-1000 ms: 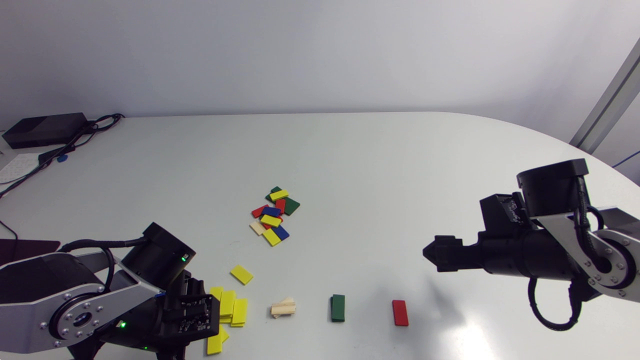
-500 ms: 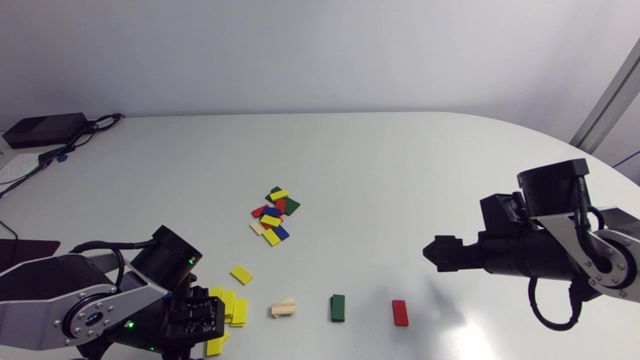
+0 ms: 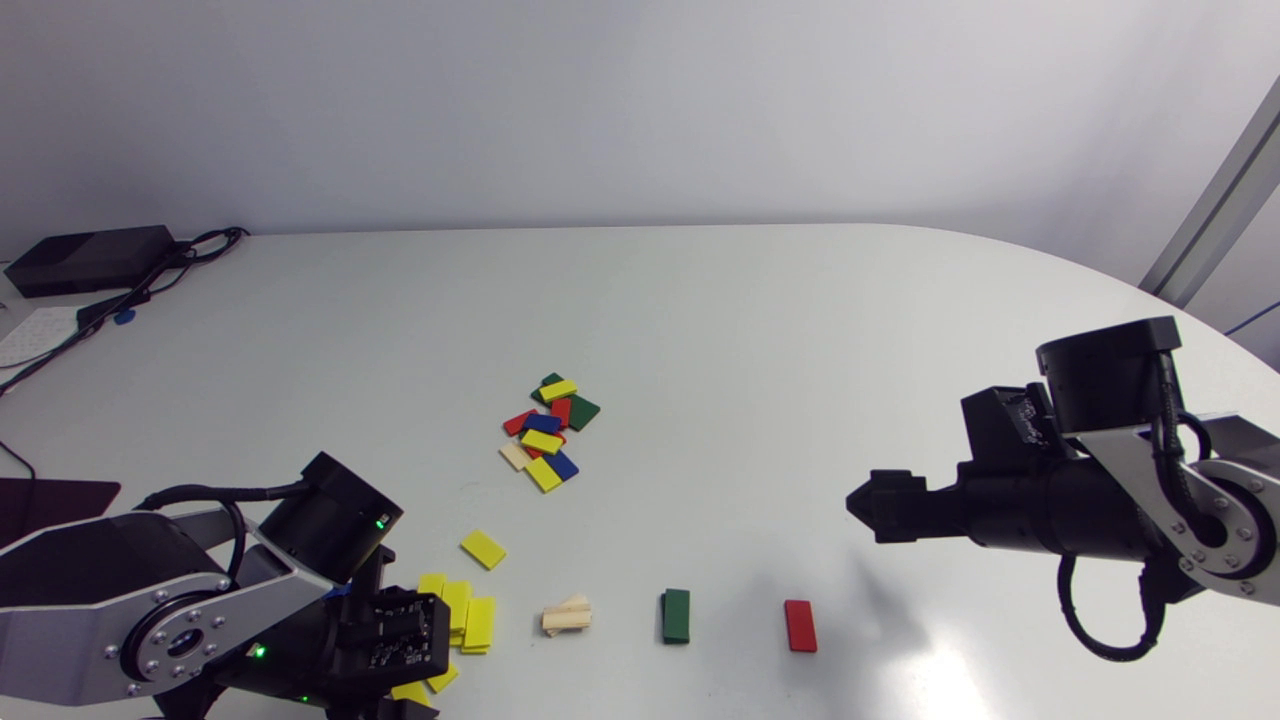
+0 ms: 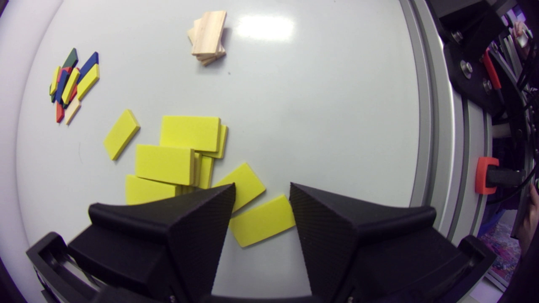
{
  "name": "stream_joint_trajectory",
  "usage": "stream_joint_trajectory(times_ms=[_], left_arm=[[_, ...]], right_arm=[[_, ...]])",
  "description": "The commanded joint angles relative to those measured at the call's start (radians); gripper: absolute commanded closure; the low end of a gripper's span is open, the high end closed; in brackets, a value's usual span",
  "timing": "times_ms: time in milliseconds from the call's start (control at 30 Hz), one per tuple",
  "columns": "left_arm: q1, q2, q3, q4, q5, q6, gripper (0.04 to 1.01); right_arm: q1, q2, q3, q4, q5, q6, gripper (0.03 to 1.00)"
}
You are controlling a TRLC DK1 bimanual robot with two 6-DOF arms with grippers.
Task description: Take domino bricks one by one from the mixed stack on the table and place each onto the existing stack of the same color.
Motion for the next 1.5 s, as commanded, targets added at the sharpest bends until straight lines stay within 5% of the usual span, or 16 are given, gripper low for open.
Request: stream_joint_trajectory(times_ms=[0, 233, 400, 667, 933, 1367, 1467], left_arm=[[-0.009, -0.011, -0.037, -0.007, 0.007, -0.027, 0.575], [0.009, -0.064, -0.034, -0.076, 0.004, -0.047, 0.343], [0.026, -0.083, -0.011, -0.120, -0.012, -0.090, 0.333], [0.023, 0.051, 0.041, -0.094, -0.085, -0.202, 0.336], [0.029, 0.105, 0.061, -0.080, -0.088, -0.236, 0.339], [0.026, 0.118, 0.063, -0.085, -0.088, -0.248, 0.623], [0.031, 0.088, 0.067, -0.108, -0.090, -0.244, 0.625]], right_arm=[[-0.007, -0.008, -0.028, 0.012, 0.000, -0.014, 0.062], [-0.007, -0.008, -0.029, 0.012, 0.000, -0.014, 0.062], [-0.007, -0.012, -0.029, 0.012, -0.001, -0.017, 0.062], [-0.007, -0.022, -0.034, 0.012, -0.001, -0.017, 0.062], [-0.007, -0.022, -0.034, 0.012, -0.001, -0.017, 0.062], [-0.007, -0.018, -0.032, 0.012, -0.001, -0.017, 0.062], [-0.007, -0.018, -0.034, 0.012, -0.001, -0.017, 0.062]])
